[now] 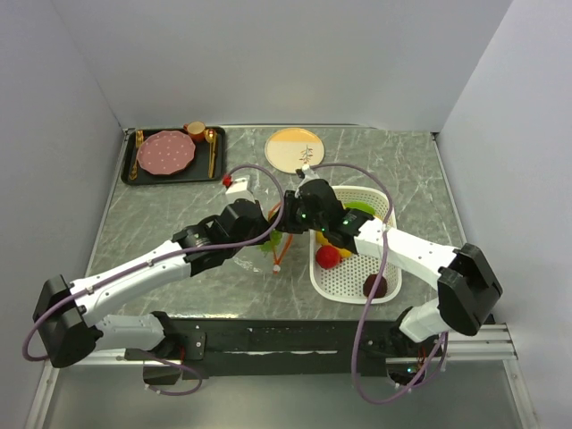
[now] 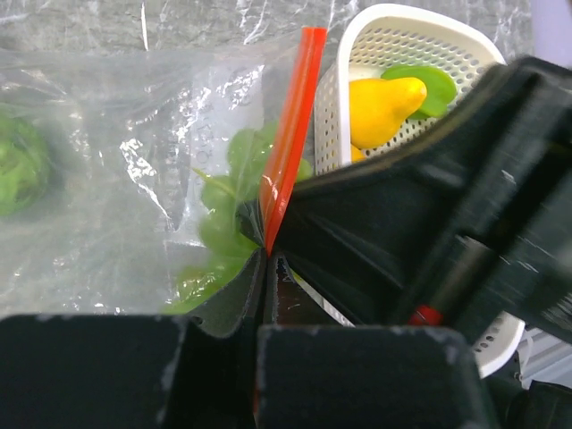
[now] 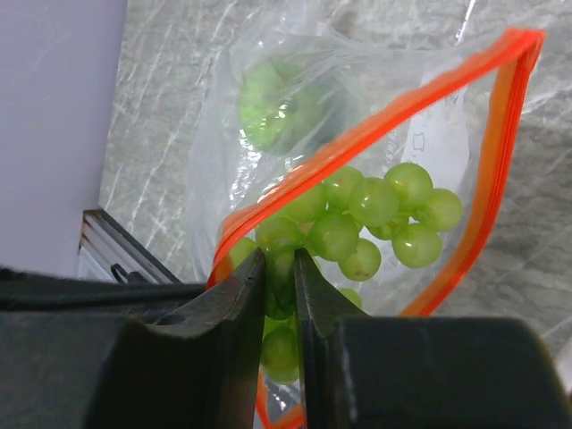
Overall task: Place the food in the zip-top bag and seal the zipper
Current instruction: Place the fake fruit in the zipper food storage bag, then pick up the fake vegetable from the bin.
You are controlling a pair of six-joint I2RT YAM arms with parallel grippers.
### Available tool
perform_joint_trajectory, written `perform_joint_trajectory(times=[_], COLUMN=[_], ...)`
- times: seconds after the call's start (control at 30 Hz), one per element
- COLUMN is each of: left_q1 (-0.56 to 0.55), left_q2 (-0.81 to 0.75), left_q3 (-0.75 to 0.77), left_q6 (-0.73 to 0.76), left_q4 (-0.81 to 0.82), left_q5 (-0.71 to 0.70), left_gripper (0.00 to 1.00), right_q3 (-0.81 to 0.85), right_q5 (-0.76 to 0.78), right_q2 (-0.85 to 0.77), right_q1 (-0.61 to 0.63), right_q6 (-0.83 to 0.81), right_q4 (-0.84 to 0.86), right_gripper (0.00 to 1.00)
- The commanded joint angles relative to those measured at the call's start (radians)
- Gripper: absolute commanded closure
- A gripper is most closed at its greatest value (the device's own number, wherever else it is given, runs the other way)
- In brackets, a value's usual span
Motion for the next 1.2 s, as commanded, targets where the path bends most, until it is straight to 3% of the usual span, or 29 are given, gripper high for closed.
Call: perform_joint_trajectory(times=[0.0, 0.1, 0.2, 0.23, 0.33, 0.5, 0.8, 0.97, 1.17], left_q1=[-0.003, -0.003, -0.002, -0.002, -0.002, -0.003, 0.005, 0.005, 0.006], left_q2=[-0.055, -0.086, -0.104, -0.107, -0.115, -0.12, -0.031, -0.005, 0.023], left_q3=[0.035, 0.023, 0.021, 0.02, 0.021, 0.014, 0.038, 0.021, 0.043], left_q6=[-0.022, -0.023, -0.026, -0.026, -0.028, -0.035, -0.045, -0.035, -0.016], left_q4=[0.021, 0.014, 0.003, 0.001, -0.014, -0.022, -0.086, -0.02, -0.038], left_q5=[-0.004, -0.018, -0.036, -0.041, -0.052, -0.076, -0.098, -0.029, -0.023], left_gripper=[0.99, 0.99, 0.99, 0.99, 0.99, 0.99, 0.99, 0.99, 0.99], right_q3=[0.062, 0.062, 0.065, 0.064, 0.068, 0.041, -0.057, -0.154, -0.278], right_q5=[-0.063, -0.105, -0.131, -0.135, -0.125, -0.054, 0.279, 0.273, 0.179], right_q2=[0.046, 0.058, 0.055, 0.05, 0.034, -0.058, -0.302, -0.31, -0.295], right_q1=[0.003, -0.003, -0.002, -0.003, -0.008, -0.023, -0.121, -0.221, -0.253], right_q6=[0.014, 0.011, 0.001, -0.002, -0.02, -0.064, -0.071, -0.069, -0.144], right_q4=[0.085, 0.09, 0.104, 0.108, 0.085, 0.007, -0.304, -0.413, -0.387], right_gripper=[0.75, 0.73, 0.57, 0.43, 0.18, 0.17, 0.16, 0.16, 0.16])
